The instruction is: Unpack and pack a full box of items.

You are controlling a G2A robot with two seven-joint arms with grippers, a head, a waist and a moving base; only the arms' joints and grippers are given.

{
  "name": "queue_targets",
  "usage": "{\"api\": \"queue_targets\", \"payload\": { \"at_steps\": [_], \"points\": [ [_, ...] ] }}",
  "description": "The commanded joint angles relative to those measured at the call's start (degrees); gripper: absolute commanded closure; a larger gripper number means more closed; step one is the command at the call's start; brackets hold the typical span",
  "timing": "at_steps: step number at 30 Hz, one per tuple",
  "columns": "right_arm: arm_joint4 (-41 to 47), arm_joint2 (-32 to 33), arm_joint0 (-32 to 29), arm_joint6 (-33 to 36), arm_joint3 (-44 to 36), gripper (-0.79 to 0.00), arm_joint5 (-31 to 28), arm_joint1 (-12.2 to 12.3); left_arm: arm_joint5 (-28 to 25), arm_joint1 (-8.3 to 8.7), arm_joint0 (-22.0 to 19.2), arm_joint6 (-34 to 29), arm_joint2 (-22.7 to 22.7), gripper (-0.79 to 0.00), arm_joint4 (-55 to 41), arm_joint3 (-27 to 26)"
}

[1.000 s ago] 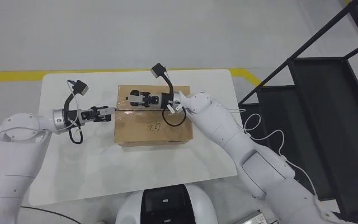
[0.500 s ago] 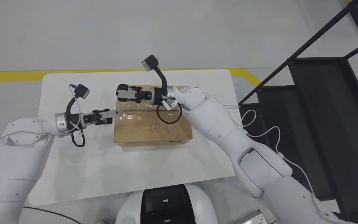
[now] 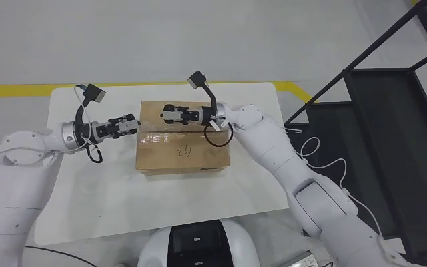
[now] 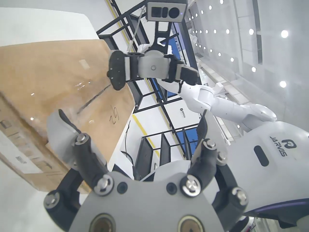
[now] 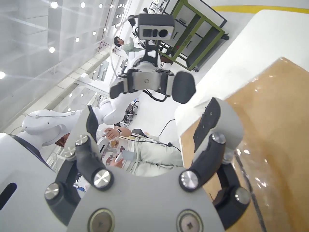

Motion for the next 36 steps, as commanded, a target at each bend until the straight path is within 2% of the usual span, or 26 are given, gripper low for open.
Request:
{"api": "queue_targets", "payload": {
  "at_steps": [1,9,15,19,26,36],
  "points": [
    [-1.5,2.3,-1.7,0.1,-1.7,-0.785,1.4,1.3,0.0,-0.48,-1.4,-1.1,1.9,-0.785,-1.0,0.1],
    [-7.8,11.2,-10.8,1.7,-13.4,-0.785,9.7,6.1,1.2,-2.92,-7.3,-3.2,10.0,-0.785,-2.0,2.2],
    [-9.7,14.2,-16.1,1.8,-21.0,-0.785,15.0,7.8,1.5,-5.03,-10.3,-1.2,15.3,-0.785,-2.0,6.2],
    [-9.9,13.8,-16.7,-0.4,-20.9,-0.785,15.7,7.9,0.9,-6.01,-11.9,-1.0,17.0,-0.785,-2.7,10.0],
    [-11.0,10.6,-14.4,-5.5,-15.7,-0.785,15.0,6.9,-0.3,-6.92,-13.5,-2.3,17.9,-0.785,-3.7,14.1],
    [-9.8,5.9,-10.6,-5.6,-10.2,-0.785,13.1,5.4,-0.4,-6.57,-12.9,-4.5,15.8,-0.785,-4.2,17.3]
  ]
}}
